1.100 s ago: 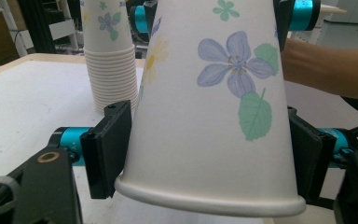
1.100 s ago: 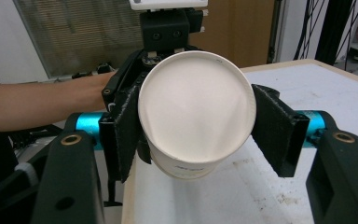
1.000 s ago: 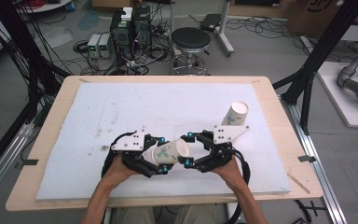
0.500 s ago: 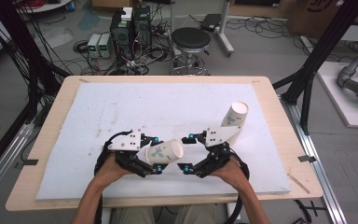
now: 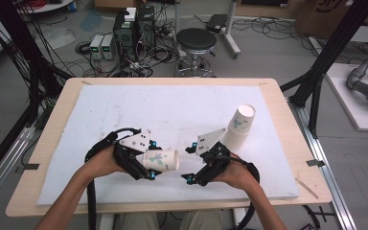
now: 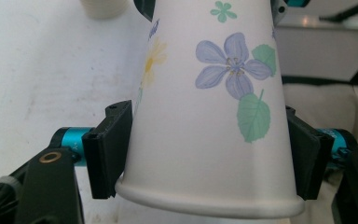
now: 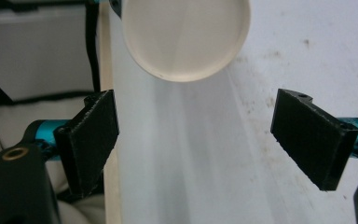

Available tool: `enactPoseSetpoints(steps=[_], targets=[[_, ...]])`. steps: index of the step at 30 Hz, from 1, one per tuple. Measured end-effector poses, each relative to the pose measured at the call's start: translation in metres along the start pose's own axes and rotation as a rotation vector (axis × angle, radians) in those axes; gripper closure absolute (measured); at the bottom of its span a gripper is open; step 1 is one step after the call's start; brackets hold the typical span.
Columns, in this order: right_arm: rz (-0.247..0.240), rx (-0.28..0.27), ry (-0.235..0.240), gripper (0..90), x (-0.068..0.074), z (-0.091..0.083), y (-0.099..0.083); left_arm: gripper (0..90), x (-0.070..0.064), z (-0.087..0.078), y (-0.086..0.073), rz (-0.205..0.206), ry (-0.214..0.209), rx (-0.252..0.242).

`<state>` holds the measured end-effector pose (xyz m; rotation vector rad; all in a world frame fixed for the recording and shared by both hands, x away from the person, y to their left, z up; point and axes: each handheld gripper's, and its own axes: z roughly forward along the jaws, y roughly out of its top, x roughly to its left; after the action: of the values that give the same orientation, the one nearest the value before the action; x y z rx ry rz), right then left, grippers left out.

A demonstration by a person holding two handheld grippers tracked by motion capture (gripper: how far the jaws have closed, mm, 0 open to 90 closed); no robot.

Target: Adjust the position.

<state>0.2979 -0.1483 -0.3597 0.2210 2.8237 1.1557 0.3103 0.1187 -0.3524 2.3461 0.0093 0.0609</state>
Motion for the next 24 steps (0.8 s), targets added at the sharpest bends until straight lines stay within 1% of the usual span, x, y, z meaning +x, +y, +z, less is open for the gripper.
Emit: enactPoseSetpoints(steps=[1,2,3,5,9,11,17,19,21,24], targets=[[-0.005,0.031,-0.002,15.6,0.000,0.001,0.002,27.0,0.001,0.000,0.002,0.008,-0.003,0.020],[-0.009,0.051,-0.002,15.7,0.000,0.002,0.003,27.0,0.002,0.000,0.004,0.011,-0.010,0.047],[-0.021,0.078,-0.002,15.6,0.000,0.004,0.005,27.0,0.003,-0.001,0.006,0.009,-0.014,0.059],[-0.028,0.116,-0.001,15.6,0.001,0.006,0.009,27.0,0.005,-0.001,0.010,0.024,-0.014,0.089],[-0.042,0.154,0.000,15.7,0.001,0.009,0.014,27.0,0.006,0.000,0.015,0.032,-0.016,0.116],[-0.046,0.166,0.000,15.7,0.001,0.011,0.017,27.0,0.006,0.002,0.017,0.033,-0.016,0.123],[-0.054,0.168,0.001,15.7,0.001,0.011,0.022,27.0,0.006,0.008,0.018,0.037,-0.020,0.143],[-0.057,0.162,0.003,15.7,0.001,0.012,0.023,27.0,0.006,0.010,0.019,0.037,-0.025,0.147],[-0.062,0.161,0.008,15.7,0.001,0.012,0.025,27.0,0.006,0.013,0.021,0.048,-0.035,0.156],[-0.065,0.165,0.007,15.7,0.001,0.013,0.026,27.2,0.007,0.016,0.023,0.047,-0.036,0.162]])
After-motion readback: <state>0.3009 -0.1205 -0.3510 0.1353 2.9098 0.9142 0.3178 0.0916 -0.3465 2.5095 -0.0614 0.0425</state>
